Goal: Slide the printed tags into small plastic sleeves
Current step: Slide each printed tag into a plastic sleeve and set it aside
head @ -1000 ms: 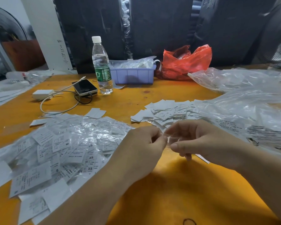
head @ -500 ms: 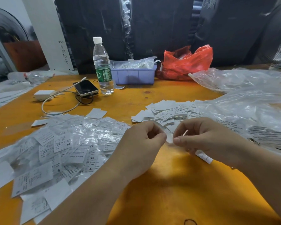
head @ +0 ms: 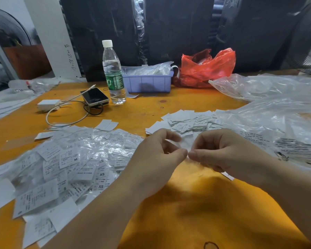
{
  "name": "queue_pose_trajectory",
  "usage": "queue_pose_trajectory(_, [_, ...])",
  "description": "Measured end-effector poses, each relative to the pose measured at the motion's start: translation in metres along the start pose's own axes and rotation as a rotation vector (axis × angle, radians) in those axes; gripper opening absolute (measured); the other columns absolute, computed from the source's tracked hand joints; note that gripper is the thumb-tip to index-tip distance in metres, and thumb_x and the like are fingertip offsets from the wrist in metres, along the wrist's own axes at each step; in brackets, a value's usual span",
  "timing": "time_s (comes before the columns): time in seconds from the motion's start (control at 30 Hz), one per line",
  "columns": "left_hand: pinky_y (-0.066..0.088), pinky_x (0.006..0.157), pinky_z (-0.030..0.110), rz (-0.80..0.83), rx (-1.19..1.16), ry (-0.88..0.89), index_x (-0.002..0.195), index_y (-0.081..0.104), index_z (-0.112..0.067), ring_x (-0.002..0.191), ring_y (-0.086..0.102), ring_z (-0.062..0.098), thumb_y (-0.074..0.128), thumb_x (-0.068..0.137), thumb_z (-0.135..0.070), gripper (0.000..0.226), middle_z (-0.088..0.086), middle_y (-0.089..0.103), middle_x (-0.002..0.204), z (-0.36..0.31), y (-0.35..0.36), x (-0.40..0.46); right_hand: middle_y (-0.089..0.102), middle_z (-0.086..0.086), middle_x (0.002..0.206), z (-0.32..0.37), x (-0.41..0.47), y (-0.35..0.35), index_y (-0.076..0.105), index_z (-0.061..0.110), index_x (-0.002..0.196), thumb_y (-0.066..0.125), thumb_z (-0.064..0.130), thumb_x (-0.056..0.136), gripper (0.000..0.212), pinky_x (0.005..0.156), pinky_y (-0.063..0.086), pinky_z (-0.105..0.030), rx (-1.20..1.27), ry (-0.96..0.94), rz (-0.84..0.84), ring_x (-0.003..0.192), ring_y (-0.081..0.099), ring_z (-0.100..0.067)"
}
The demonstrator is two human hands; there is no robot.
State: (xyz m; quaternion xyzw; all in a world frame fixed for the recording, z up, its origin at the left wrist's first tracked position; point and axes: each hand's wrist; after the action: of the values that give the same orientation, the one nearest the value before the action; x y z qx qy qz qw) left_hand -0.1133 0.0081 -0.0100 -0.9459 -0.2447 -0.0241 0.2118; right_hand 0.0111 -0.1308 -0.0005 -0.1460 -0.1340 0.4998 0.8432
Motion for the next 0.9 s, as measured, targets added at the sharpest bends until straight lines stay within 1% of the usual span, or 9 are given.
queue_pose_trajectory(0.13, [0.056, 0.070, 0.042, -0.023, 0.035, 0.010, 0.096, 0.060, -0.034, 0.068, 0.064, 0.018, 0.070, 0.086, -0.019, 0.020, -0.005, 0.070, 0.076, 0.001, -0.003, 0.001, 0.058, 0.005, 0.055, -0.002, 0.002, -0.005, 0.069, 0.009, 0.078, 0.068, 0.015, 0.087, 0.011, 0.046, 0.038, -0.018, -0.024, -0.008, -0.091, 0.047, 0.048, -0.006])
queue_pose_trajectory(0.2, [0.052, 0.061, 0.028, -0.049, 0.068, 0.023, 0.095, 0.061, -0.034, 0.060, 0.060, 0.008, 0.072, 0.085, -0.022, 0.020, -0.007, 0.068, 0.074, 0.002, -0.004, 0.002, 0.063, 0.005, 0.061, -0.007, 0.004, -0.013, 0.070, 0.019, 0.077, 0.066, 0.022, 0.089, 0.013, 0.049, 0.041, -0.020, -0.268, -0.071, -0.269, 0.051, 0.051, -0.004])
queue_pose_trajectory(0.27, [0.045, 0.054, 0.018, -0.068, 0.104, 0.038, 0.095, 0.061, -0.035, 0.059, 0.059, 0.004, 0.073, 0.084, -0.023, 0.020, -0.009, 0.068, 0.073, 0.003, -0.004, 0.002, 0.063, 0.011, 0.068, -0.011, 0.005, -0.019, 0.070, 0.022, 0.080, 0.063, 0.022, 0.090, 0.012, 0.058, 0.040, -0.015, -0.544, -0.117, -0.399, 0.065, 0.054, -0.002])
queue_pose_trajectory(0.33, [0.045, 0.055, 0.016, -0.087, 0.164, 0.063, 0.094, 0.062, -0.034, 0.061, 0.060, 0.003, 0.073, 0.083, -0.024, 0.018, -0.010, 0.067, 0.073, 0.003, -0.003, 0.001, 0.058, 0.016, 0.090, -0.016, 0.007, -0.018, 0.069, 0.026, 0.098, 0.063, 0.024, 0.091, 0.010, 0.075, 0.034, -0.015, -0.758, -0.069, -0.367, 0.094, 0.048, -0.002])
queue_pose_trajectory(0.37, [0.045, 0.055, 0.016, -0.094, 0.192, 0.078, 0.093, 0.062, -0.034, 0.063, 0.060, 0.003, 0.073, 0.083, -0.025, 0.017, -0.011, 0.066, 0.073, 0.003, -0.002, 0.001, 0.053, 0.014, 0.102, -0.020, 0.008, -0.016, 0.067, 0.029, 0.111, 0.062, 0.029, 0.091, 0.020, 0.084, 0.031, -0.020, -0.845, -0.011, -0.317, 0.106, 0.041, -0.008])
queue_pose_trajectory(0.47, [0.043, 0.055, 0.014, -0.109, 0.236, 0.113, 0.081, 0.064, -0.030, 0.061, 0.056, 0.002, 0.073, 0.082, -0.026, 0.010, -0.011, 0.063, 0.068, 0.003, -0.001, -0.001, 0.039, 0.013, 0.122, -0.023, 0.009, -0.011, 0.057, 0.039, 0.127, 0.062, 0.046, 0.086, 0.042, 0.099, 0.026, -0.029, -0.965, 0.087, -0.222, 0.119, 0.026, -0.012])
queue_pose_trajectory(0.67, [0.038, 0.053, 0.012, -0.100, 0.256, 0.137, 0.072, 0.063, -0.025, 0.056, 0.049, 0.002, 0.071, 0.083, -0.025, 0.013, -0.013, 0.057, 0.063, 0.003, -0.001, -0.001, 0.031, 0.017, 0.136, -0.018, 0.004, -0.009, 0.055, 0.042, 0.126, 0.066, 0.055, 0.075, 0.054, 0.112, 0.021, -0.037, -0.936, 0.040, -0.153, 0.128, 0.014, -0.005])
queue_pose_trajectory(0.77, [0.038, 0.053, 0.011, -0.094, 0.253, 0.140, 0.072, 0.063, -0.024, 0.055, 0.048, 0.001, 0.071, 0.083, -0.024, 0.013, -0.012, 0.058, 0.064, 0.003, 0.000, -0.002, 0.036, 0.014, 0.136, -0.018, 0.004, -0.008, 0.061, 0.038, 0.120, 0.063, 0.048, 0.084, 0.037, 0.110, 0.021, -0.036, -0.997, 0.006, -0.157, 0.127, 0.017, -0.008])
queue_pose_trajectory(0.9, [0.037, 0.052, 0.011, -0.078, 0.259, 0.130, 0.071, 0.063, -0.024, 0.054, 0.047, 0.001, 0.069, 0.085, -0.025, 0.015, -0.016, 0.055, 0.061, 0.002, 0.000, -0.002, 0.048, 0.017, 0.116, -0.018, 0.007, -0.007, 0.070, 0.035, 0.101, 0.061, 0.040, 0.090, 0.015, 0.101, 0.027, -0.029, -0.995, -0.059, -0.204, 0.116, 0.032, -0.009])
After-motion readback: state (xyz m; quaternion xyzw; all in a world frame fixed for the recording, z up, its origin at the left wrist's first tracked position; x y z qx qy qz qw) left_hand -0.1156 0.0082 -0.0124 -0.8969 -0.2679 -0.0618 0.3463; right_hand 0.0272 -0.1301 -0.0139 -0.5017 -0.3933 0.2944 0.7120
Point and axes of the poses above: each hand's wrist, its own x-axis towards the middle knuckle, its own y-axis out of the palm, z = x × y
